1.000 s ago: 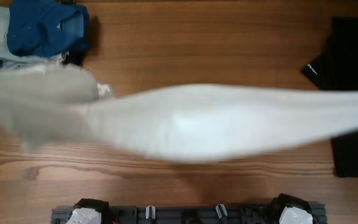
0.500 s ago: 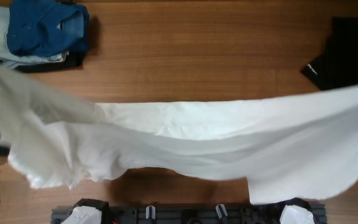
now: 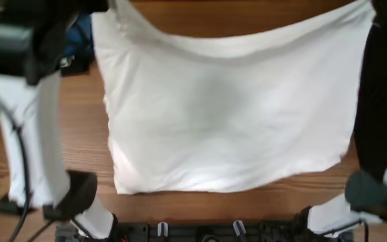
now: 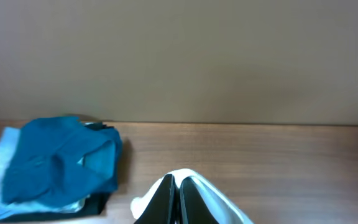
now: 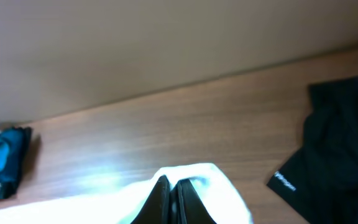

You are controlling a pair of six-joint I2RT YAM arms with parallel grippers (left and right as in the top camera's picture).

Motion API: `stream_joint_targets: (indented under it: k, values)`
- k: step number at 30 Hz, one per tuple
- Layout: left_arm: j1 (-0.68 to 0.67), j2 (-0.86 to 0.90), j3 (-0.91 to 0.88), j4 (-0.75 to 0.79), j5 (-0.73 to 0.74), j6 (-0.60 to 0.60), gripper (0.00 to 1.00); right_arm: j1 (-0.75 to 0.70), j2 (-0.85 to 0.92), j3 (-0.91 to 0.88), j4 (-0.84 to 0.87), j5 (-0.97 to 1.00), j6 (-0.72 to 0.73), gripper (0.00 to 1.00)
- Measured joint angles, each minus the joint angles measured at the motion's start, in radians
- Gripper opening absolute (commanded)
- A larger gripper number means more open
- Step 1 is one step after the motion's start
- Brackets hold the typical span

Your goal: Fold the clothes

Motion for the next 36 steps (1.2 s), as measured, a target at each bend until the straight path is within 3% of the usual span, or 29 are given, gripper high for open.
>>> stream_joint_targets:
  k: [5, 13, 18, 26, 36]
  values:
    - [0.000, 0.148, 0.000, 0.107, 0.000, 0.000, 0.04, 0.049, 0.206, 0.000, 0.137, -0.012, -0.007, 0.04]
    - [0.000, 0.413, -0.001, 0.409, 0.001, 0.000, 0.04, 0.123, 0.465, 0.000, 0.445, 0.010, 0.007, 0.04]
    - [-0.003, 0.494, -0.001, 0.492, 0.000, 0.000, 0.04, 0.143, 0.551, 0.000, 0.488, 0.040, 0.014, 0.04]
    - [-0.012, 0.510, -0.001, 0.315, 0.000, 0.000, 0.04, 0.142, 0.573, 0.000, 0.391, 0.056, 0.014, 0.04]
    - [-0.012, 0.509, -0.001, -0.134, 0.000, -0.032, 0.04, 0.128, 0.570, 0.000, 0.140, 0.064, 0.001, 0.05]
